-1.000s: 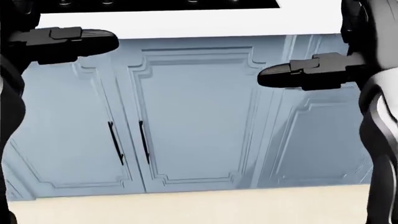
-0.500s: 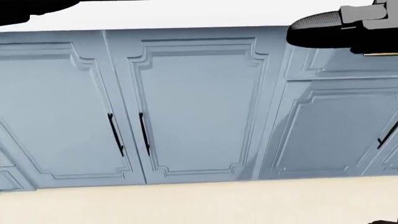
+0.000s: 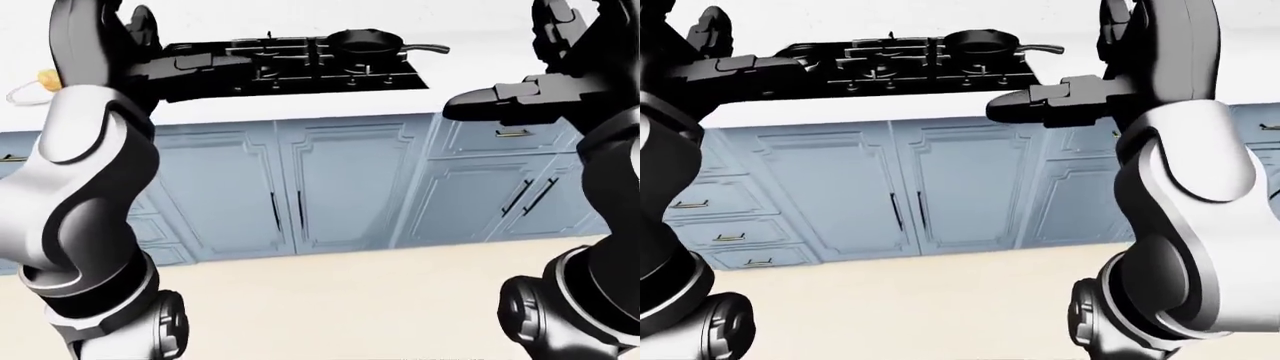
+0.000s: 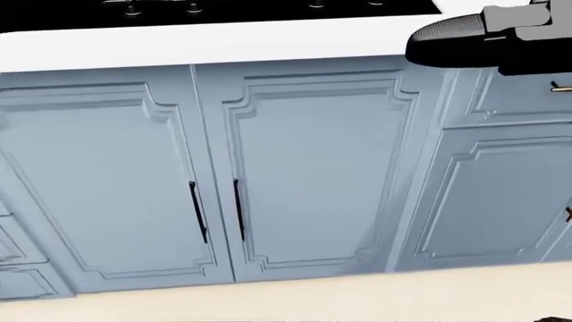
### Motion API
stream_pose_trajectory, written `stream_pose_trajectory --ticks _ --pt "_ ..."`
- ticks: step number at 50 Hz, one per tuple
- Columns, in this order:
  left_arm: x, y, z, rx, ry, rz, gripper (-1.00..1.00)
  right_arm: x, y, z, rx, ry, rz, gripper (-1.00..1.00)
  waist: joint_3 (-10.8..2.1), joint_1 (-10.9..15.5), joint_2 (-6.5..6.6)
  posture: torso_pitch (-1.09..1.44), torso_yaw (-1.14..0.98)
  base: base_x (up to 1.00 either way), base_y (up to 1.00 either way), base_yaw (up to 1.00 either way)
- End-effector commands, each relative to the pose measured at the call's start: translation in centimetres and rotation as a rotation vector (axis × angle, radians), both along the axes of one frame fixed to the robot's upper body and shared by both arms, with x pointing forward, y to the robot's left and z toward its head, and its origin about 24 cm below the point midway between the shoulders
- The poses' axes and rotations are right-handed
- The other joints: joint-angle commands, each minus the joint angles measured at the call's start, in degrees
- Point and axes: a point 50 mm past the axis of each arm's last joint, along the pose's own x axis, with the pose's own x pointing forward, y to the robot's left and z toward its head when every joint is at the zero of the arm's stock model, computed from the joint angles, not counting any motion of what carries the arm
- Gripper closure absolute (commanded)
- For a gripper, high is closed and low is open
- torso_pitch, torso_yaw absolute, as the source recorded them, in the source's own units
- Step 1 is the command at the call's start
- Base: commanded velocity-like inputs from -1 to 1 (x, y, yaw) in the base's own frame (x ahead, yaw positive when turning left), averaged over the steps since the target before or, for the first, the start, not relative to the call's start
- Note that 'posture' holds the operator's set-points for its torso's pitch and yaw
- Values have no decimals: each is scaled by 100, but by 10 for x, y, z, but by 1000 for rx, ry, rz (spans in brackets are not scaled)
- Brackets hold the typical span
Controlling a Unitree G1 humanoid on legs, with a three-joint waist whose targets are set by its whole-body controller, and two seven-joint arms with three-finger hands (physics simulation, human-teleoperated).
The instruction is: Pick the bell pepper from the plate and place it in the pan.
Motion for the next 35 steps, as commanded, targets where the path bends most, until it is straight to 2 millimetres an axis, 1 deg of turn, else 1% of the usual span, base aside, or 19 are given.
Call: stream_pose_trajectory --ticks 1,3,4,6,10,12,13,14,15,16,17,19,25,26,27,29,30,32,35 --pt "-6 -1 12 -1 -64 -3 -100 -4 -2 8 2 -50 -12 -100 -135 -4 -112 0 0 0 35 0" --pt "-6 0 11 -2 -65 -2 -100 -4 -2 8 2 -50 -12 -100 -138 -26 -33 0 0 0 34 0" --pt "-6 0 12 -1 -65 -2 -100 -4 -2 7 3 -50 -13 -100 -161 27 -96 0 0 0 34 0" --pt "-5 0 11 -2 -64 -2 -100 -3 -3 7 6 -49 -13 -100 -221 33 -61 0 0 0 34 0" --pt "-6 0 12 -4 -64 0 -100 -3 -3 7 7 -49 -13 -100 -111 52 138 0 0 0 34 0" --pt "-6 0 12 -6 -63 -1 -100 -3 -3 7 14 -49 -6 -100 -103 23 345 0 0 0 34 0" --pt "-6 0 12 -7 -63 -1 -100 -3 -3 8 15 -49 -6 -100 -137 0 513 0 0 0 34 0" --pt "-6 0 12 -6 -63 -1 -100 -4 -3 8 16 -50 -7 -100 -211 -7 776 0 0 0 34 0" --pt "-6 0 12 -6 -62 -1 -100 -4 -4 8 16 -51 -8 -100 -208 11 610 0 0 0 34 0" --pt "-6 0 12 -6 -61 -1 -100 -4 -4 8 16 -51 -8 -100 -134 13 642 0 0 0 34 0" --pt "-6 0 12 -6 -61 -1 -100 -4 -3 8 16 -51 -6 -100 -114 23 608 0 0 0 34 0" --pt "-6 1 12 -6 -62 0 -100 -4 -3 8 15 -50 -6 -100 -149 20 470 0 0 0 33 0" --pt "-5 0 11 -6 -62 -1 -100 -4 -3 9 14 -52 -7 -100 -76 5 134 0 0 0 34 0" --pt "-6 0 12 -6 -63 -1 -100 -4 -3 9 13 -52 -6 -100 -84 12 36 0 0 0 34 0" --pt "-6 0 12 -6 -63 -1 -100 -4 -3 9 13 -52 -6 -100 -125 21 -110 0 0 0 34 0" --pt "-7 0 13 -6 -64 -1 -100 -5 -3 9 13 -52 -7 -100 -133 -12 -17 0 0 0 34 0" --pt "-7 0 13 -5 -64 -2 -100 -5 -3 9 13 -52 -6 -100 -151 39 -92 0 0 0 33 0" --pt "-7 0 12 -6 -64 -2 -100 -5 -3 9 13 -52 -6 -100 -209 36 -69 0 0 0 34 0" --pt "-6 1 12 -6 -64 -1 -100 -5 -3 9 13 -52 -7 -100 -133 48 79 0 0 0 34 0"
